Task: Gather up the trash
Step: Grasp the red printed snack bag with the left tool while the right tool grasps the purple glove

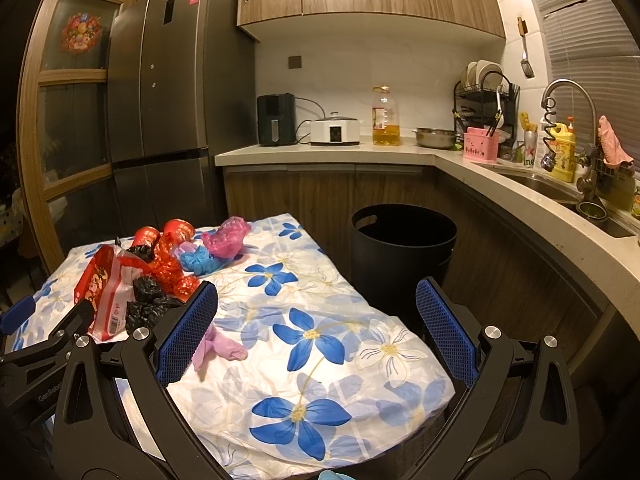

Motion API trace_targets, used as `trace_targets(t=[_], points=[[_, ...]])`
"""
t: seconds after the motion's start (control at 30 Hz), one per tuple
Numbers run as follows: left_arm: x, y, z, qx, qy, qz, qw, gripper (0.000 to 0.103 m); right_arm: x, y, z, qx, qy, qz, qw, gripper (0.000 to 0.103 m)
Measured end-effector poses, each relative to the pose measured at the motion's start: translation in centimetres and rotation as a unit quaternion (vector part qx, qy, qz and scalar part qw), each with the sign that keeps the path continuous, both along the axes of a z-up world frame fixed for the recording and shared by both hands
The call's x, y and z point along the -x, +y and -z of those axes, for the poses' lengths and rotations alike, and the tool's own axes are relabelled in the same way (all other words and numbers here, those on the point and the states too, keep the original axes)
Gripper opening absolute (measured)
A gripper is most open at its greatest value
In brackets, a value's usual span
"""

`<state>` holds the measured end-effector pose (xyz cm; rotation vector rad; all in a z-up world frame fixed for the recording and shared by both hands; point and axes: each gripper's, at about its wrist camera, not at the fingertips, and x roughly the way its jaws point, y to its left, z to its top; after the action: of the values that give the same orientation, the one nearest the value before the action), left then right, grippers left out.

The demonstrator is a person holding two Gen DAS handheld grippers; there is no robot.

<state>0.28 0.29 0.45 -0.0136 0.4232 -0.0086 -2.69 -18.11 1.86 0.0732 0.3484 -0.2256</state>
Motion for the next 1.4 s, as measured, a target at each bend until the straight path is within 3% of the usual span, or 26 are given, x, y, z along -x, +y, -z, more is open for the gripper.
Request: trace_targets(t=[0.3, 0.53, 0.83, 1.0, 1.13, 1.3, 1.4], points=[[-1.1, 2.2, 2.4, 0.008, 0.004, -0.013, 0.9999, 0.098, -1.4, 0.2, 2.1, -0.003, 0.001, -0.021, 1.000, 0.098], [-2.3, 4.5, 4.5, 0.023, 0.004, -0.035, 0.9991, 0.098, -4.0, 1.4, 4.9, -0.010, 0.005, -0.071, 0.997, 0.098], [-6.4, 7.7, 5.8, 0.021, -0.002, -0.080, 0.9966, 0.096, -7.3, 3.4, 7.8, -0.024, 0.022, -0.129, 0.991, 0.090], [-8.8, 10.4, 5.9, 0.048, 0.004, -0.094, 0.9944, 0.094, -8.3, 4.5, 8.3, -0.026, 0.025, -0.150, 0.988, 0.089], [-10.9, 11.8, 6.6, 0.065, 0.033, -0.069, 0.9949, 0.088, -8.9, 5.5, 8.5, -0.025, 0.028, -0.165, 0.986, 0.089], [-12.7, 13.1, 7.5, 0.113, 0.073, -0.033, 0.9904, 0.072, -9.7, 6.7, 8.6, -0.026, 0.030, -0.187, 0.982, 0.089], [-13.3, 13.3, 8.2, 0.128, 0.088, -0.015, 0.9878, 0.057, -10.0, 7.4, 8.7, -0.022, 0.032, -0.197, 0.980, 0.089]])
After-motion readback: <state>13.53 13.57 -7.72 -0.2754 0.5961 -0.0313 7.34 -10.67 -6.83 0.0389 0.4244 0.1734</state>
